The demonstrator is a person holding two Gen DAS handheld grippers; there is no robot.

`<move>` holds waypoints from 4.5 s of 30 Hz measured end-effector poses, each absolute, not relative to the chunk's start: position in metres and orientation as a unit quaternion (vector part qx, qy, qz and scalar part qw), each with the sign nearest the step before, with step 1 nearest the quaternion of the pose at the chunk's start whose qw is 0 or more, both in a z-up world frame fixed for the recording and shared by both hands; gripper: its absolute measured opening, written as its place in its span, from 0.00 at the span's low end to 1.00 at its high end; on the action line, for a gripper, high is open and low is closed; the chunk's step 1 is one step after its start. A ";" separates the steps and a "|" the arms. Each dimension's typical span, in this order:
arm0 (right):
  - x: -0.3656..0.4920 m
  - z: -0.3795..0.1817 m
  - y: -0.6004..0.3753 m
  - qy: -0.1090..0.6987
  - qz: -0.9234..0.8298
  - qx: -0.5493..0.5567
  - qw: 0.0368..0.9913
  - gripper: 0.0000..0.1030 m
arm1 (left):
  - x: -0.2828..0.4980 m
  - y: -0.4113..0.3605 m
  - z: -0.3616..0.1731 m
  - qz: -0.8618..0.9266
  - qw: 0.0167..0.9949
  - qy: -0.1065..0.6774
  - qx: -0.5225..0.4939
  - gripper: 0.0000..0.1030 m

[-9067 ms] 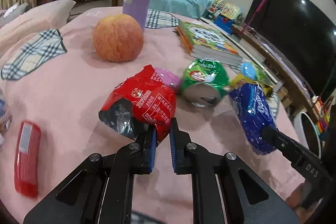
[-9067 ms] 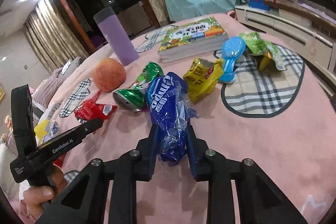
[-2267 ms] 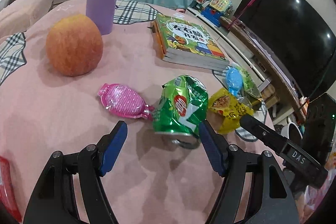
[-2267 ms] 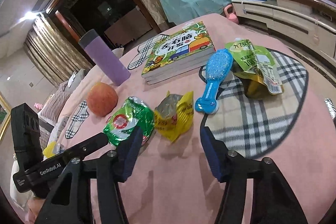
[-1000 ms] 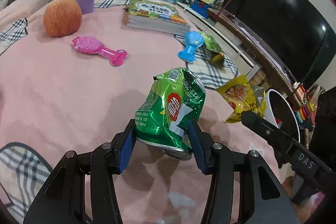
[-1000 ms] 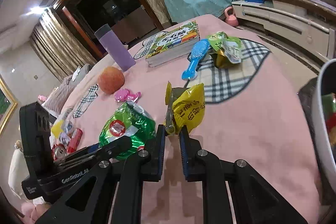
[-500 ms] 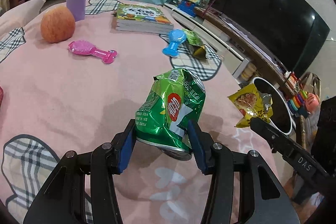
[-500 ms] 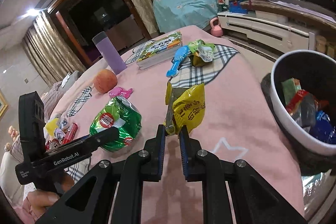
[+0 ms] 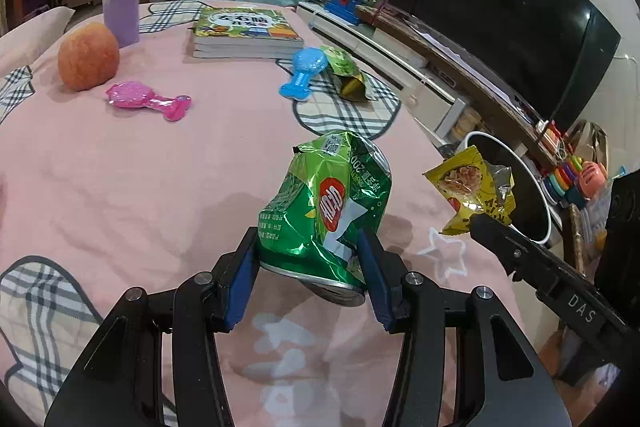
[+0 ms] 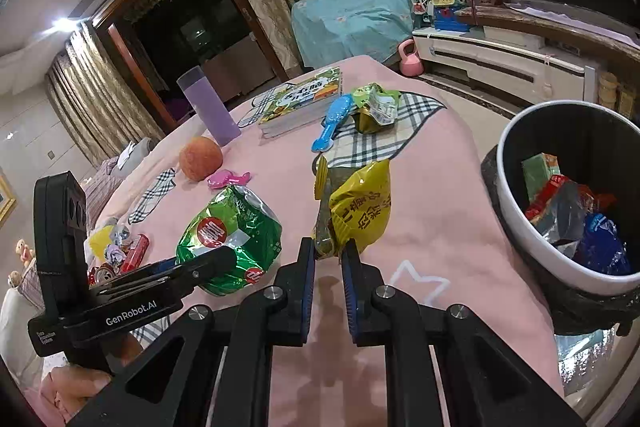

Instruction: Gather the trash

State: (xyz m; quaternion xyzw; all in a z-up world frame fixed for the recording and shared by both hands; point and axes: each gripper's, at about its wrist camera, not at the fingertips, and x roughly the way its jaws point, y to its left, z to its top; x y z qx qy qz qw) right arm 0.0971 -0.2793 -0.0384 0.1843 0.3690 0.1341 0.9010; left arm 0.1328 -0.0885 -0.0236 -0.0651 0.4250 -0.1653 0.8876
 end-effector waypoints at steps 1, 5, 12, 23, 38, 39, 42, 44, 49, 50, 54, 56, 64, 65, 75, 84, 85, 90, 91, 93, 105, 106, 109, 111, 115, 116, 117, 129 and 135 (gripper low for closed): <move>0.096 -0.039 -0.281 0.369 0.133 0.185 0.901 0.13 | 0.132 -0.092 -0.023 -0.168 0.888 0.424 -0.062 0.47; 0.092 -0.038 -0.290 0.368 0.127 0.188 0.901 0.13 | 0.133 -0.103 -0.020 -0.180 0.886 0.423 -0.060 0.46; 0.086 -0.040 -0.301 0.370 0.115 0.188 0.903 0.13 | 0.130 -0.114 -0.024 -0.189 0.884 0.425 -0.048 0.46; 0.082 -0.043 -0.303 0.375 0.119 0.190 0.900 0.13 | 0.134 -0.118 -0.050 -0.212 0.856 0.468 -0.047 0.46; 0.074 -0.036 -0.317 0.364 0.104 0.192 0.905 0.13 | 0.123 -0.141 -0.033 -0.243 0.866 0.437 -0.021 0.44; 0.074 -0.035 -0.319 0.363 0.103 0.192 0.906 0.13 | 0.123 -0.144 -0.031 -0.244 0.867 0.435 -0.020 0.44; 0.071 -0.031 -0.328 0.357 0.096 0.193 0.909 0.13 | 0.124 -0.153 -0.024 -0.249 0.868 0.429 -0.014 0.44; 0.069 -0.028 -0.333 0.353 0.092 0.194 0.911 0.13 | 0.126 -0.160 -0.020 -0.253 0.869 0.425 -0.010 0.44; 0.064 -0.020 -0.350 0.341 0.079 0.197 0.916 0.13 | 0.128 -0.179 -0.008 -0.268 0.870 0.414 0.001 0.44; 0.063 -0.019 -0.354 0.339 0.076 0.198 0.917 0.13 | 0.128 -0.184 -0.006 -0.271 0.870 0.412 0.003 0.44; 0.061 -0.016 -0.369 0.334 0.063 0.199 0.919 0.13 | 0.130 -0.200 0.000 -0.283 0.869 0.406 0.012 0.44; 0.060 -0.015 -0.380 0.333 0.056 0.202 0.919 0.13 | 0.132 -0.207 0.004 -0.287 0.869 0.403 0.015 0.44; 0.058 -0.014 -0.412 0.336 0.030 0.204 0.919 0.13 | 0.138 -0.239 0.012 -0.303 0.866 0.396 0.029 0.44; 0.059 -0.014 -0.415 0.337 0.028 0.204 0.919 0.13 | 0.139 -0.243 0.012 -0.305 0.866 0.396 0.031 0.44; 0.066 -0.019 -0.440 0.355 0.010 0.199 0.913 0.13 | 0.147 -0.277 0.017 -0.321 0.860 0.395 0.041 0.44; 0.074 -0.019 -0.452 0.367 0.001 0.190 0.910 0.13 | 0.159 -0.296 0.017 -0.324 0.857 0.397 0.045 0.44; 0.075 -0.019 -0.453 0.369 0.002 0.190 0.910 0.13 | 0.160 -0.298 0.017 -0.324 0.857 0.398 0.046 0.44; 0.083 -0.022 -0.458 0.383 0.000 0.184 0.905 0.13 | 0.167 -0.309 0.016 -0.324 0.855 0.401 0.052 0.44; 0.084 -0.022 -0.458 0.385 -0.001 0.184 0.905 0.13 | 0.168 -0.311 0.015 -0.324 0.855 0.401 0.054 0.44; 0.088 -0.023 -0.460 0.390 0.002 0.182 0.903 0.13 | 0.171 -0.314 0.014 -0.324 0.854 0.403 0.057 0.44; 0.100 -0.030 -0.474 0.411 -0.004 0.175 0.895 0.13 | 0.185 -0.335 0.001 -0.319 0.848 0.416 0.074 0.43; 0.101 -0.031 -0.475 0.412 -0.005 0.174 0.894 0.13 | 0.186 -0.337 0.001 -0.319 0.848 0.417 0.074 0.43; 0.105 -0.032 -0.478 0.416 -0.005 0.172 0.893 0.13 | 0.187 -0.338 -0.002 -0.318 0.847 0.419 0.077 0.42; 0.108 -0.036 -0.478 0.423 -0.005 0.167 0.891 0.13 | 0.187 -0.340 -0.004 -0.317 0.846 0.421 0.079 0.42; 0.112 -0.041 -0.480 0.433 -0.007 0.165 0.886 0.13 | 0.188 -0.342 -0.006 -0.317 0.845 0.424 0.080 0.42; 0.113 -0.042 -0.480 0.434 -0.006 0.165 0.886 0.13 | 0.188 -0.343 -0.006 -0.318 0.844 0.425 0.080 0.42; 0.114 -0.043 -0.480 0.435 -0.004 0.166 0.885 0.15 | 0.188 -0.343 -0.006 -0.320 0.841 0.428 0.079 0.43; 0.111 -0.036 -0.482 0.427 -0.011 0.178 0.886 0.41 | 0.187 -0.313 0.004 -0.302 0.851 0.427 0.046 0.64; 0.100 -0.027 -0.470 0.409 -0.007 0.190 0.892 0.59 | 0.179 -0.265 0.002 -0.276 0.860 0.428 0.017 0.67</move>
